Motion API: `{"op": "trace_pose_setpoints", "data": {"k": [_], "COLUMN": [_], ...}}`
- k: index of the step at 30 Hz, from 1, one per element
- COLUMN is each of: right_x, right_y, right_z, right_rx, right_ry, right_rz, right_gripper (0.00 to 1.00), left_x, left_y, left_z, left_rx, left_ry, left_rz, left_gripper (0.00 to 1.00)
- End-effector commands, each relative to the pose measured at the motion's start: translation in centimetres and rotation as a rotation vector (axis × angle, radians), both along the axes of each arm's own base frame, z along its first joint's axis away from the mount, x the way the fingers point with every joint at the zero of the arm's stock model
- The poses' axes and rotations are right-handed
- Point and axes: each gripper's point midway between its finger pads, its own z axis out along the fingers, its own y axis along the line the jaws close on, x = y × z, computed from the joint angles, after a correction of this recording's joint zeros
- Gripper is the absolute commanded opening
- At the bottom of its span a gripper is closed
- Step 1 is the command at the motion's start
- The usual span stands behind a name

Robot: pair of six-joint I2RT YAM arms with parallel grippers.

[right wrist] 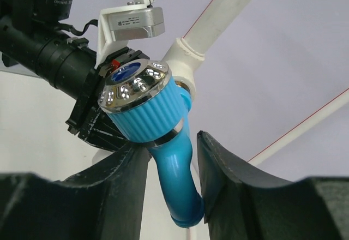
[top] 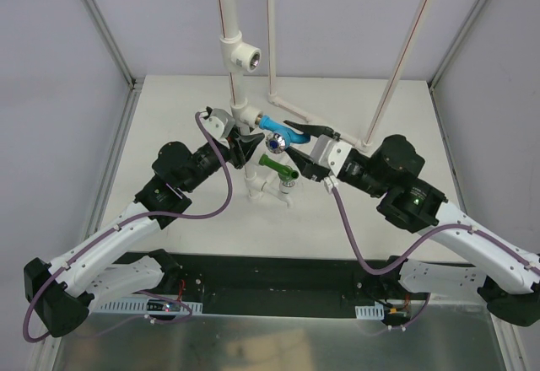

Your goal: Install the water faucets

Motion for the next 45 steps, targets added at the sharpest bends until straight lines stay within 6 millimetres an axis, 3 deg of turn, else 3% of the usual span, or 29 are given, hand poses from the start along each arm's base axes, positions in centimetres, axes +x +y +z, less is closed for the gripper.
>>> {"op": "trace_pose_setpoints", "data": {"k": [1, 10, 17, 29, 45], "right_x": [-0.6, 0.3, 1.2, -1.5, -0.2], "right_y": [1.9, 1.8, 1.0, 2.2, 0.2], "right_z": [-0.6, -0.5, 0.1, 3.0, 4.8], "right_rx": [0.104, 0.243, 0.428, 0.722, 1.118], "right_ry": [0.216, 0.463, 0.707, 1.265, 1.78], "right_rz": [0.054, 0.0, -0.066, 0.136, 0.197], "right_gripper": [0.13, 0.0, 0.0, 0.0, 0.0], "left_x": [-1.5, -1.3, -1.3, -1.2, -1.2], "left_y": [-1.3, -1.2, -1.4, -1.3, -1.6], "left_z": [-0.5, -0.7, -0.7, -0.7, -0.5], "left_rx": [-0.057, -0.05, -0.047, -0.045, -0.048], "left_ry": [0.086, 0.086, 0.088, 0.087, 0.094], "left_rz": [-0.083, -0.072, -0.078, -0.073, -0.085], "left_gripper": [0.0, 0.0, 0.0, 0.0, 0.0]}}
